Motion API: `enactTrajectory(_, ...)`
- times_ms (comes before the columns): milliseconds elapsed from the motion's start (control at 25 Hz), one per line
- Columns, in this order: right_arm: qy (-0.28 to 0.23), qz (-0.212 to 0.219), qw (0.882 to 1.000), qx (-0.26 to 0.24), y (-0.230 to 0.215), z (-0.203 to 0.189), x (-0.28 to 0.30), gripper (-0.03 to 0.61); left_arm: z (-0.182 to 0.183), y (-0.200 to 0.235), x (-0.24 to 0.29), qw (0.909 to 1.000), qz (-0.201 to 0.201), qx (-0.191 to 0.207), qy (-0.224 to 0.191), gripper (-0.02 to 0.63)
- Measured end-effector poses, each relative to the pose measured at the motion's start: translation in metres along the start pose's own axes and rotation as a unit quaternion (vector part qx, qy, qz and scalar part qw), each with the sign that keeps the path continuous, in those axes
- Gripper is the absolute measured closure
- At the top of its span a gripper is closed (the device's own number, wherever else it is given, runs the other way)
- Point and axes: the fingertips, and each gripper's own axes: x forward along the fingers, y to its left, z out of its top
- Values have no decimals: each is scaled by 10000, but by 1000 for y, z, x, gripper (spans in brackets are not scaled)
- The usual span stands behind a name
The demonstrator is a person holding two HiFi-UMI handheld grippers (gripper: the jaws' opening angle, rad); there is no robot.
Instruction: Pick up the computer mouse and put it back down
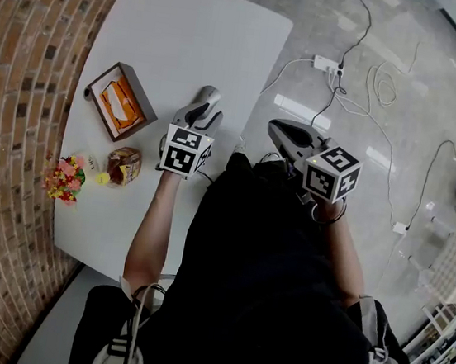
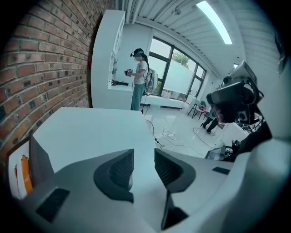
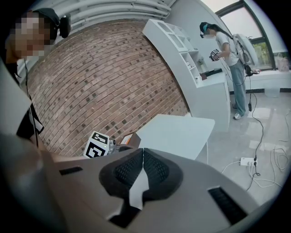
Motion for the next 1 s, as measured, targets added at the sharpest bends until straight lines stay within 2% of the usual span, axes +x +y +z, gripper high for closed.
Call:
enactTrajectory(320, 52, -5, 10000, 21, 1, -2, 2, 561, -22, 14, 16, 9992, 169, 21, 363, 421)
enactTrajectory(560, 71, -46, 10000, 52, -1, -3, 3, 561, -30, 28, 22, 9983, 312, -8, 501, 405)
enactTrajectory(760, 125, -39, 9999, 37, -1, -4, 5, 561, -38, 37, 30, 9969, 408, -1, 671, 350)
enactTrajectory(1000, 173, -39, 9998, 37, -1, -5, 8, 561, -43, 44, 39, 9954, 421, 13, 863, 332)
